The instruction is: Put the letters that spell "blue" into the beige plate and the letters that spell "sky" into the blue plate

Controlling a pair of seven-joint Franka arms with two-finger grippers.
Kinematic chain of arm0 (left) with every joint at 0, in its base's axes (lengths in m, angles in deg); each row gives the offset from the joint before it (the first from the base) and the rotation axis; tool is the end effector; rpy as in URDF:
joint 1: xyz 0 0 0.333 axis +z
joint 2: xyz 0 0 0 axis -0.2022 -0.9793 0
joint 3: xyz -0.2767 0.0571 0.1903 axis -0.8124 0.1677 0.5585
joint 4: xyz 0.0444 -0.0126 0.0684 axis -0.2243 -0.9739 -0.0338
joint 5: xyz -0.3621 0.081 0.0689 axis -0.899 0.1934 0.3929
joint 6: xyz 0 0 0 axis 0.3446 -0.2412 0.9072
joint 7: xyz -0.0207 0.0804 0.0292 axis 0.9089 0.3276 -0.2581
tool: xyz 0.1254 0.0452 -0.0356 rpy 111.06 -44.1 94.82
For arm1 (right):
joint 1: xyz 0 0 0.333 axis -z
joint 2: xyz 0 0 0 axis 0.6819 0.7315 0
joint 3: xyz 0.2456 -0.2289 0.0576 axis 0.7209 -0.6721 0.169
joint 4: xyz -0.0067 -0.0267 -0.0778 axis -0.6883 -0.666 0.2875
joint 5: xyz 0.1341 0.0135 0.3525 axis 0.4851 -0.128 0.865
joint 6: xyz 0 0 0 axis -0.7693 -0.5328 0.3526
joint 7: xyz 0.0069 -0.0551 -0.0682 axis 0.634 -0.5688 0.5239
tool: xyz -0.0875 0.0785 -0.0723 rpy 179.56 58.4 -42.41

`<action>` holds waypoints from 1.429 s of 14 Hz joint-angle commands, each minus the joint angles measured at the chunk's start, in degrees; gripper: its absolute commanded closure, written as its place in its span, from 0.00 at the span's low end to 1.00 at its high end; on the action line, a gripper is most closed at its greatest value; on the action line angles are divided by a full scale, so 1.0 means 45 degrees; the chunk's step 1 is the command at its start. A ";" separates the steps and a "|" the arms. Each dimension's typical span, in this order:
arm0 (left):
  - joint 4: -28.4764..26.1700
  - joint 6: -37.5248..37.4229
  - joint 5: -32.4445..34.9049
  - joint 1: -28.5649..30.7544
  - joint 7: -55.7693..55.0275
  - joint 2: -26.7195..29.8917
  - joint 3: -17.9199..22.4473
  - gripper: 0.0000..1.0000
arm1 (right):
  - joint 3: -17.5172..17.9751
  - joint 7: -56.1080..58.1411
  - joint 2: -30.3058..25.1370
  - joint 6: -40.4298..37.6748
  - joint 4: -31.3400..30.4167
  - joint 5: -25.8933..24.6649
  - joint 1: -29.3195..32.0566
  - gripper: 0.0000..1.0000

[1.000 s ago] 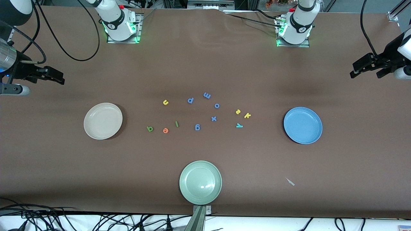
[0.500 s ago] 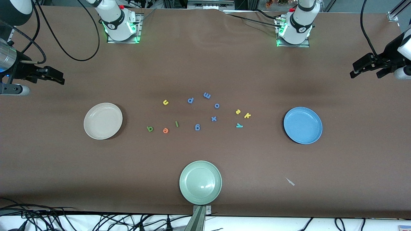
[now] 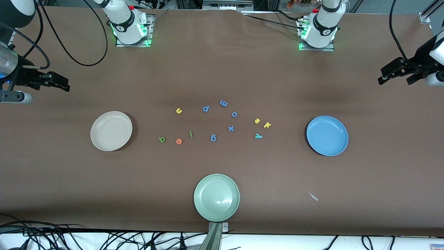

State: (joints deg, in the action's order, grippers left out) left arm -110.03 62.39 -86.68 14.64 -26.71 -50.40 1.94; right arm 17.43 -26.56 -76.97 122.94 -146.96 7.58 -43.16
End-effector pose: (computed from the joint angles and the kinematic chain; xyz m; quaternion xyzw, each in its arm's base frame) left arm 0.5094 0.0136 0.6020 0.9989 0.0311 0.0011 0.0343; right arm 0.5487 0.0009 0.5660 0.9982 -0.0143 -0.0556 0.0196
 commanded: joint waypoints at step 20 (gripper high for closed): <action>0.0248 -0.0335 0.0493 0.0022 0.0046 -0.0065 -0.0029 0.00 | 0.0109 0.0156 0.1177 0.0327 0.0466 0.0236 -0.0917 0.00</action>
State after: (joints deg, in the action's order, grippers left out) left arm -110.02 62.08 -86.68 14.71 -26.71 -50.41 1.94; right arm 17.93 -26.30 -74.09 124.57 -146.92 7.75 -45.30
